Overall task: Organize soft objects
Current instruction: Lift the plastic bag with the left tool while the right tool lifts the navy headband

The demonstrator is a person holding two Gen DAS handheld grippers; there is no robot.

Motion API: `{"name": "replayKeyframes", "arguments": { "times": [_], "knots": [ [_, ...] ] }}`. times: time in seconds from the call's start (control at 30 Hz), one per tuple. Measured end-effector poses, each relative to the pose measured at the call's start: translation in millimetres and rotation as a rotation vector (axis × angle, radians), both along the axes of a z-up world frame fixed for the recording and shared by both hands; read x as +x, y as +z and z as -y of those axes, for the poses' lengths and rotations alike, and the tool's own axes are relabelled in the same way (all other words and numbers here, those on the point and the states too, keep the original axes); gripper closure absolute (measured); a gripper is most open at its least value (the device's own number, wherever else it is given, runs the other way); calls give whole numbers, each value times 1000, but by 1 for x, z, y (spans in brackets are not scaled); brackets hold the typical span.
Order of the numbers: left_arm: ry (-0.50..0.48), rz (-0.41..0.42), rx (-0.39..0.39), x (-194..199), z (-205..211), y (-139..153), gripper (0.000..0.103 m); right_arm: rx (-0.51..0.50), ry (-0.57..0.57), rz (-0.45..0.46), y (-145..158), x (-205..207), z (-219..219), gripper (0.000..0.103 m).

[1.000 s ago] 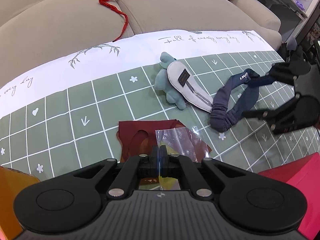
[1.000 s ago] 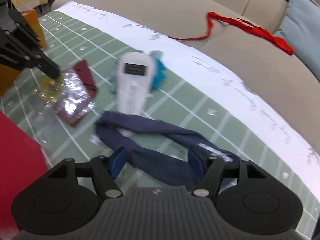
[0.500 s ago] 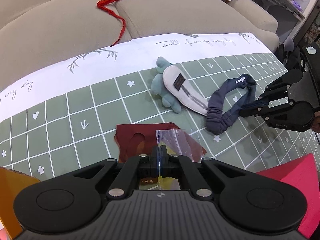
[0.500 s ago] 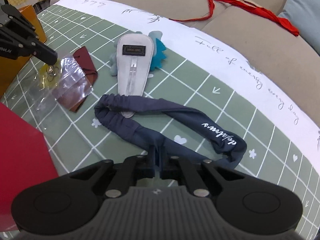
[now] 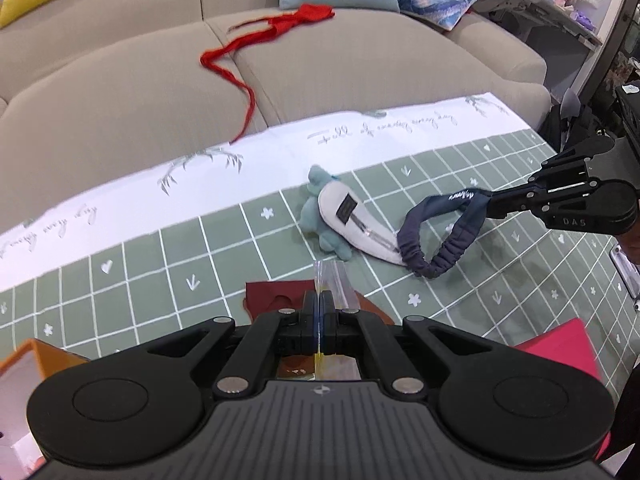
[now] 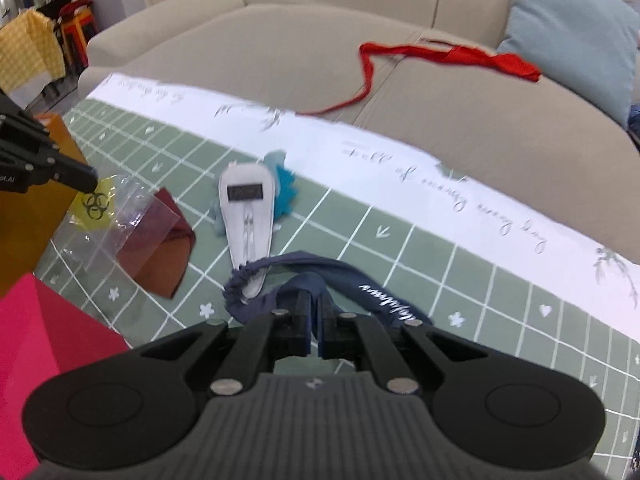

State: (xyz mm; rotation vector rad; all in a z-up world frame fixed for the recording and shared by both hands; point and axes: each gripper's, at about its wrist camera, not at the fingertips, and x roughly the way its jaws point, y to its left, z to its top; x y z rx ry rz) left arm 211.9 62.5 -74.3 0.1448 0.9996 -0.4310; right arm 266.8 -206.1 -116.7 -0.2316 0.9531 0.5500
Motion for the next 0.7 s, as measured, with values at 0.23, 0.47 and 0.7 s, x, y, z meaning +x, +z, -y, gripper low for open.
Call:
{"name": "replayKeyframes", "arguments": {
  "times": [0.23, 0.47, 0.7],
  "knots": [
    [-7, 47, 5, -17, 3, 25, 103, 41, -52, 69, 33, -15, 13, 103],
    [-9, 96, 0, -35, 5, 50, 103, 79, -87, 132, 72, -32, 22, 103],
    [-2, 147, -14, -54, -5, 78, 103, 89, -99, 196, 106, -54, 19, 103]
  ]
}}
